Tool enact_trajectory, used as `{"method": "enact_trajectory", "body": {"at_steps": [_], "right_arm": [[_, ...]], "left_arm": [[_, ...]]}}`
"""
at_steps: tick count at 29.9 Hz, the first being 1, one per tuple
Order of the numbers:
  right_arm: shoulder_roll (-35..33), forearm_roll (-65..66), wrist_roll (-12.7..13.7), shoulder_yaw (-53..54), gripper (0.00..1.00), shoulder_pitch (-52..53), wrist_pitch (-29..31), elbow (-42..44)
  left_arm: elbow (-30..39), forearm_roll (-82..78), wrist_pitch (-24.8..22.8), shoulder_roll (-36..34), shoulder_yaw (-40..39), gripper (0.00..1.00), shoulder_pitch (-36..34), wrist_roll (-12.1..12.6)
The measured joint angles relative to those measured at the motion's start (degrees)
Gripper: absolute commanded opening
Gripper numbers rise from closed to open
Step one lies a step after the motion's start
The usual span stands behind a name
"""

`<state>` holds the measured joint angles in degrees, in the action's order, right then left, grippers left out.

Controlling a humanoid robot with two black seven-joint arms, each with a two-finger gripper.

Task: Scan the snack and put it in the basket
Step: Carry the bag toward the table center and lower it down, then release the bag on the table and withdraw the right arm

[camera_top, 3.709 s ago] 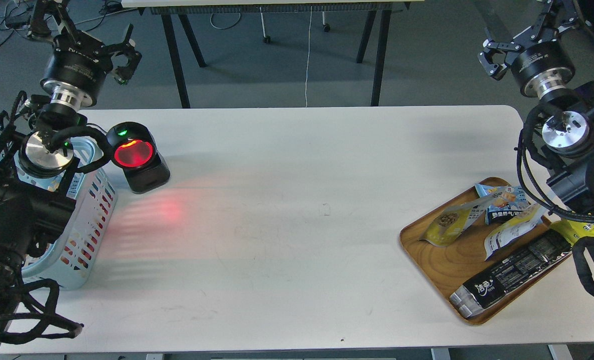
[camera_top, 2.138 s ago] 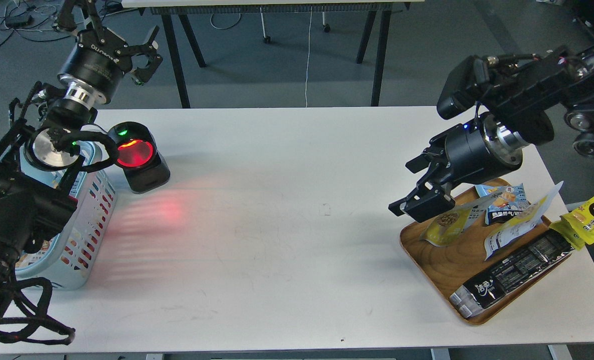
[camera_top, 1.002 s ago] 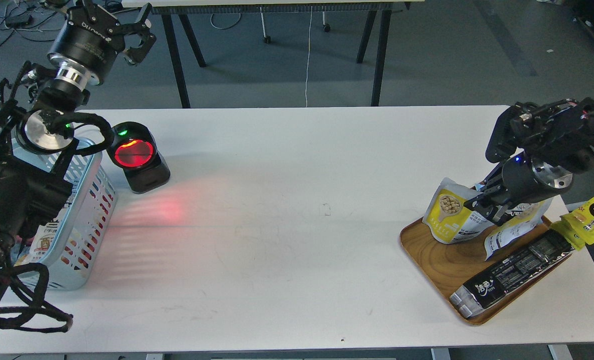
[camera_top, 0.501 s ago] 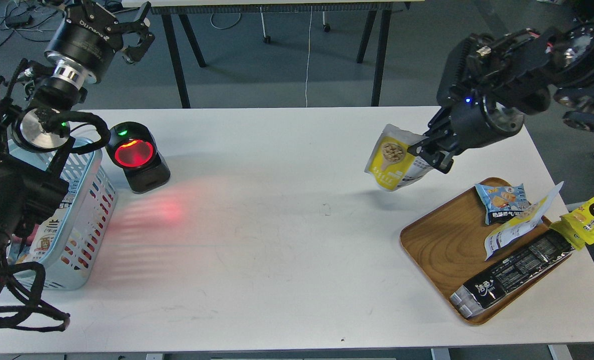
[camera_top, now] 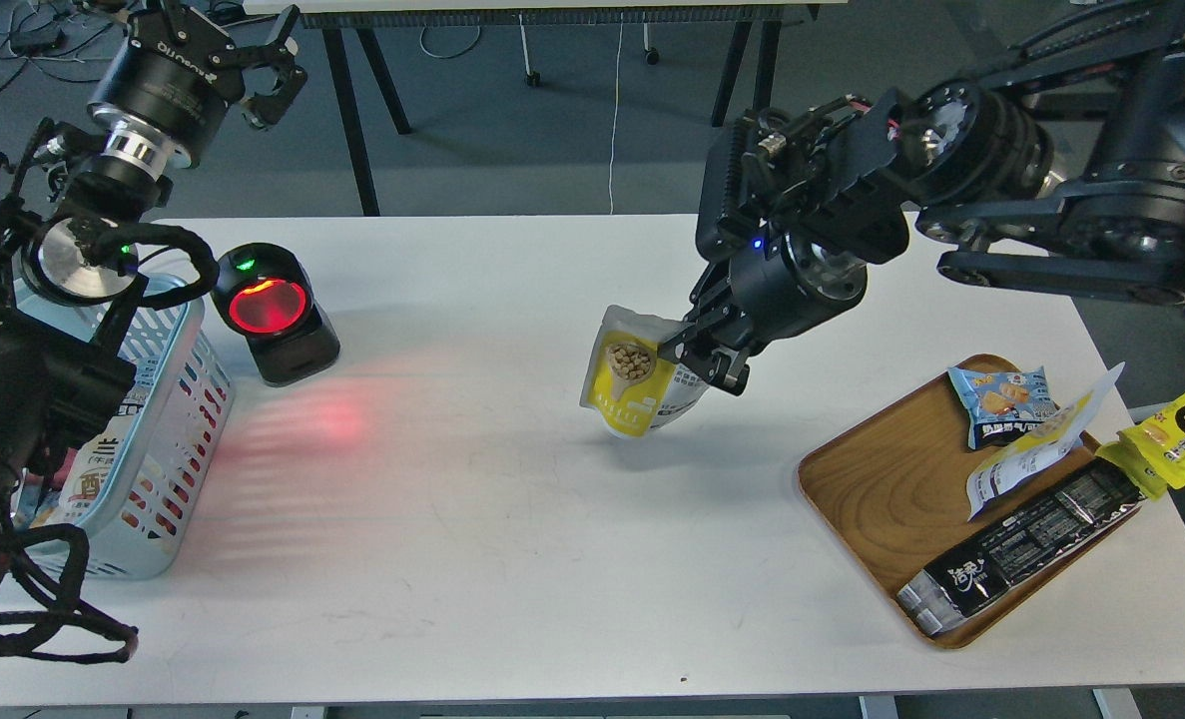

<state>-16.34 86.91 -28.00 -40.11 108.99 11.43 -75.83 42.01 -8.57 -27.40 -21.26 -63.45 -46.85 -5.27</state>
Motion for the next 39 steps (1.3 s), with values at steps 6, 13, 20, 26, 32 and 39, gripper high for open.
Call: {"method": "enact_trajectory", "body": {"at_steps": [6, 13, 20, 26, 32, 39], "right_arm": [[4.6, -0.1, 0.0, 0.2, 0.0, -3.2, -3.4, 3.1], [8.1, -0.1, 0.0, 0.2, 0.0, -4.4, -4.1, 5.0], [11.2, -0.1, 0.0, 0.2, 0.0, -5.9, -5.7, 8.4], [13.2, -0.1, 0.0, 0.2, 0.04, -6.2, -6.3, 10.2], [13.9, 0.0, 0.0, 0.2, 0.3, -6.2, -6.2, 10.0], [12.0, -1.6, 0.0, 3.2, 0.6, -4.1, -5.8, 7.4]], "left_arm": [[0.0, 0.0, -0.6, 0.0, -0.1, 1.0, 0.0, 0.0], [0.0, 0.0, -0.6, -0.7, -0.1, 1.0, -0.1, 0.0], [0.0, 0.0, -0.6, -0.8, -0.1, 1.0, -0.2, 0.0], [0.0, 0.0, -0.6, -1.8, 0.0, 1.0, -0.1, 0.0], [0.0, -0.1, -0.6, -2.7, 0.0, 1.0, 0.1, -0.1], [1.3, -0.1, -0.6, -4.2, 0.1, 1.0, 0.3, 0.0]]}}
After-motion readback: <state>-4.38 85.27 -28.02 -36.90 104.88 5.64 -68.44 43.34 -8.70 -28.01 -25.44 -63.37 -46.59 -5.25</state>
